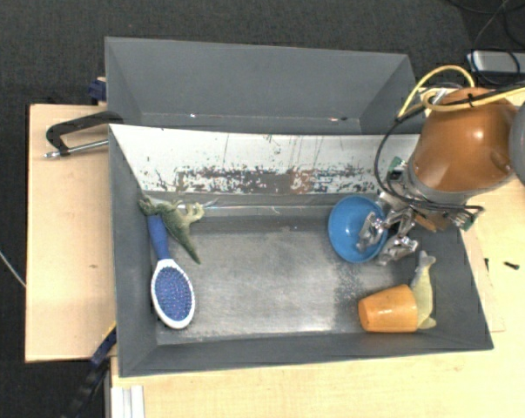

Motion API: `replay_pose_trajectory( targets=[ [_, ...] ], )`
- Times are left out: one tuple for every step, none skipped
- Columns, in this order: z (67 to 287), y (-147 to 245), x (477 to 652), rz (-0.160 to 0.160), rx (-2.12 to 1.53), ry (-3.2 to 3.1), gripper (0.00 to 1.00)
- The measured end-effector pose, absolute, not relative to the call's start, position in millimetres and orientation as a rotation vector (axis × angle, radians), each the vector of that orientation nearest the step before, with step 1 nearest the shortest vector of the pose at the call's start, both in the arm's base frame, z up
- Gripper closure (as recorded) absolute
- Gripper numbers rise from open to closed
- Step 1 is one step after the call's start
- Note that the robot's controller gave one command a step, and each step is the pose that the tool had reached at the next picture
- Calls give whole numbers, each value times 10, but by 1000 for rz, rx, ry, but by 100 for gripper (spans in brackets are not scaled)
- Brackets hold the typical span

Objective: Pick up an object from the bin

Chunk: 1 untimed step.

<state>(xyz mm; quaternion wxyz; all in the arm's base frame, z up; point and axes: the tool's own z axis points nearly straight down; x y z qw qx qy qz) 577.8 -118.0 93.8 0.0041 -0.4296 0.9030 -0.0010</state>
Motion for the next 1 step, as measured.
replay_pose_trajectory(
  targets=[
    [2160,-1272,5679,-13,-1460,2768,100]
  ],
)
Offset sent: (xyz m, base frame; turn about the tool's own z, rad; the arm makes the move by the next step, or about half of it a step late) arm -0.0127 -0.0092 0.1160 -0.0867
